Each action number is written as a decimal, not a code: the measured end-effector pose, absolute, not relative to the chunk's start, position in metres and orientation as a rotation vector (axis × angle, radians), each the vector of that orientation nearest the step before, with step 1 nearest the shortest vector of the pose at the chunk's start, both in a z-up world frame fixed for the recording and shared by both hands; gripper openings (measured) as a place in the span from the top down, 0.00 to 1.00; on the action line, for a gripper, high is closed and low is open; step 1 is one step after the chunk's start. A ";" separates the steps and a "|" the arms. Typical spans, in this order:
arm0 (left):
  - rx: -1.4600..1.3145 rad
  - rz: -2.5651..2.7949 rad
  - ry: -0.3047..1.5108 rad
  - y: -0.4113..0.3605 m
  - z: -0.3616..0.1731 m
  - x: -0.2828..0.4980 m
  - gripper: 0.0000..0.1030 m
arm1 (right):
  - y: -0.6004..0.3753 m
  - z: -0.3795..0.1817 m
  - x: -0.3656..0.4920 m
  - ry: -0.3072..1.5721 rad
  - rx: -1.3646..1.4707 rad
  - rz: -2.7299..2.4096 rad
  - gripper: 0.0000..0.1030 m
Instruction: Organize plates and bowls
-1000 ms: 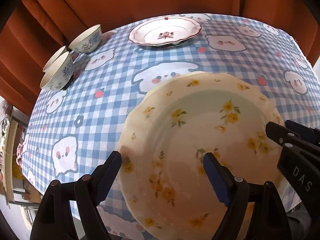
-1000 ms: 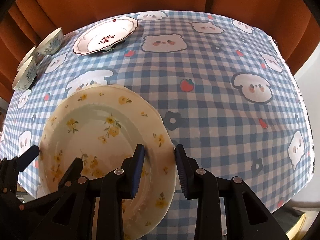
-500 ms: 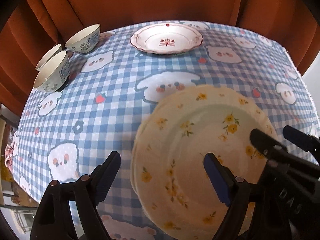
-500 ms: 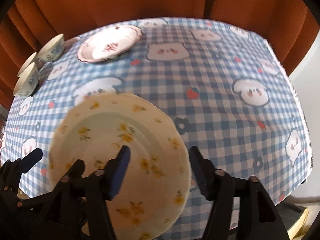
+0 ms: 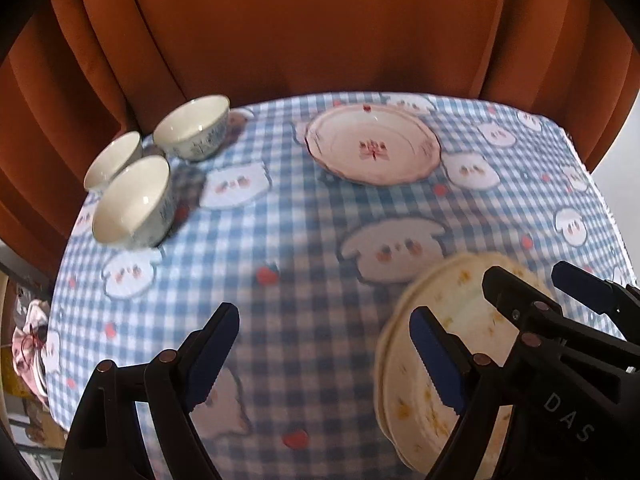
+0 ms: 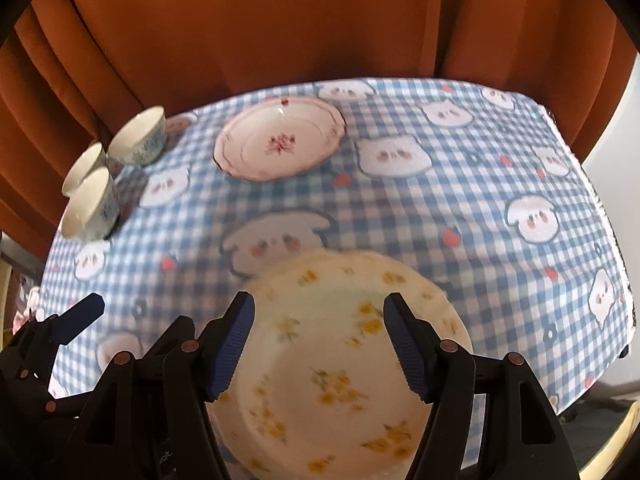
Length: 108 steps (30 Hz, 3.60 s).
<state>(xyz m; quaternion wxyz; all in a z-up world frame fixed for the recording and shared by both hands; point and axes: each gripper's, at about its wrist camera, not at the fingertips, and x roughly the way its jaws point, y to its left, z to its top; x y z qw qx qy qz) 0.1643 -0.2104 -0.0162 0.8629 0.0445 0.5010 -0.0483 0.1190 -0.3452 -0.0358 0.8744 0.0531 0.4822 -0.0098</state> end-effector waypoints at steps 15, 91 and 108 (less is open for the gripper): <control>0.077 -0.072 0.975 -0.207 -0.004 0.268 0.14 | -0.332 -0.006 0.215 0.914 0.103 -0.064 0.32; -0.008 -0.003 1.144 -0.195 -0.110 0.315 0.35 | -0.336 -0.128 0.312 1.098 0.067 0.113 0.61; -0.016 -0.041 1.090 -0.174 -0.058 0.284 0.35 | -0.317 -0.079 0.276 1.048 0.049 0.084 0.61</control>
